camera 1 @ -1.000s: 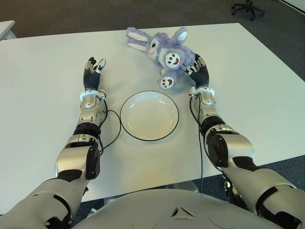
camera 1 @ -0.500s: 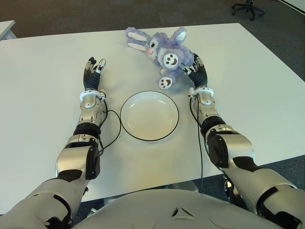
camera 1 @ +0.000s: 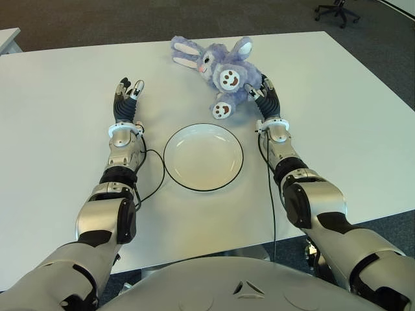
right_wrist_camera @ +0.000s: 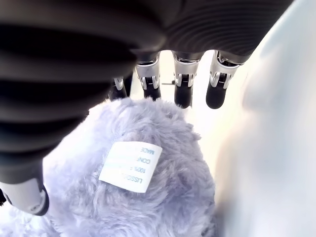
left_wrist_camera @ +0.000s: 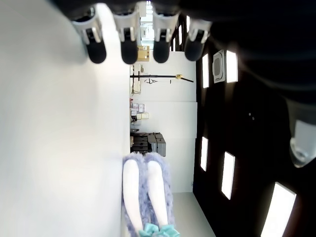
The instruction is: Put the doll into the plate.
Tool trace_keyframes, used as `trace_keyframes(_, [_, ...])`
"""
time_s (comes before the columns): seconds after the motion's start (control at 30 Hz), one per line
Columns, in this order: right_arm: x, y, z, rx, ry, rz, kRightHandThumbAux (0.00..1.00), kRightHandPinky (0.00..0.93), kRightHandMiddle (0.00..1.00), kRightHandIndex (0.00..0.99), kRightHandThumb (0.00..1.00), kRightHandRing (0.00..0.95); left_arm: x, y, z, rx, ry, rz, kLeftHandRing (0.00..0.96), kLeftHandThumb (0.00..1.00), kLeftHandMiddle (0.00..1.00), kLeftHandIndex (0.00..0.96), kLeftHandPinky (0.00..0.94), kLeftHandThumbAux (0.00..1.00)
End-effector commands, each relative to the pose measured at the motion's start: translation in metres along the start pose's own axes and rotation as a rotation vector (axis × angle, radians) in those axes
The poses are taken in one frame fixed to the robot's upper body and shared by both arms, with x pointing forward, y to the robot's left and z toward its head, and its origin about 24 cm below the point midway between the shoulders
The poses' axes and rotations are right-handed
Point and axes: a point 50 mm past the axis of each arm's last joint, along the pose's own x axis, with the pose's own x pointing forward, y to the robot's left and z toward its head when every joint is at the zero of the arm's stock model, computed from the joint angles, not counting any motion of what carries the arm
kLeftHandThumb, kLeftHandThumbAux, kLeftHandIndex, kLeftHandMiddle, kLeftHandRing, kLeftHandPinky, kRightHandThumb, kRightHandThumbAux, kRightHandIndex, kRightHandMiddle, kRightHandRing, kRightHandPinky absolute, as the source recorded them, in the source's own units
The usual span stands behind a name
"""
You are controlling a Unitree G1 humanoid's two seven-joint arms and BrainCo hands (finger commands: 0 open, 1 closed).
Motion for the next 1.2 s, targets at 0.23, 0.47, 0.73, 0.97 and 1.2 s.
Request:
trace_keyframes(0.23, [-0.0331, 0.0027, -0.0587, -0.026, 0.256, 0.028, 0.486, 0.000, 0.000, 0.000, 0.236, 0.000, -0.0272, 0.0085, -0.0567, 0.028, 0.241, 0.034, 0.041, 0.000, 0.061, 0.000, 0.000, 0.471])
trace_keyframes(0.47, [-0.0330, 0.0031, -0.0588, -0.042, 0.258, 0.043, 0.456, 0.000, 0.000, 0.000, 0.225, 0.000, -0.0271, 0.0085, -0.0564, 0.025, 0.238, 0.034, 0.050, 0.000, 0.066, 0.000, 0.010, 0.480])
trace_keyframes(0.73, [-0.0329, 0.0032, -0.0588, -0.067, 0.257, 0.056, 0.438, 0.000, 0.000, 0.000, 0.210, 0.000, -0.0269, 0.0082, -0.0559, 0.023, 0.235, 0.036, 0.052, 0.000, 0.069, 0.000, 0.006, 0.480])
trace_keyframes(0.97, [-0.0327, 0.0032, -0.0588, -0.080, 0.259, 0.061, 0.426, 0.000, 0.000, 0.000, 0.210, 0.000, -0.0267, 0.0080, -0.0555, 0.023, 0.232, 0.034, 0.049, 0.000, 0.068, 0.000, 0.004, 0.478])
trace_keyframes(1.2, [-0.0324, 0.0035, -0.0583, -0.078, 0.258, 0.057, 0.418, 0.000, 0.000, 0.000, 0.229, 0.000, -0.0263, 0.0080, -0.0550, 0.027, 0.232, 0.034, 0.043, 0.000, 0.061, 0.000, 0.003, 0.476])
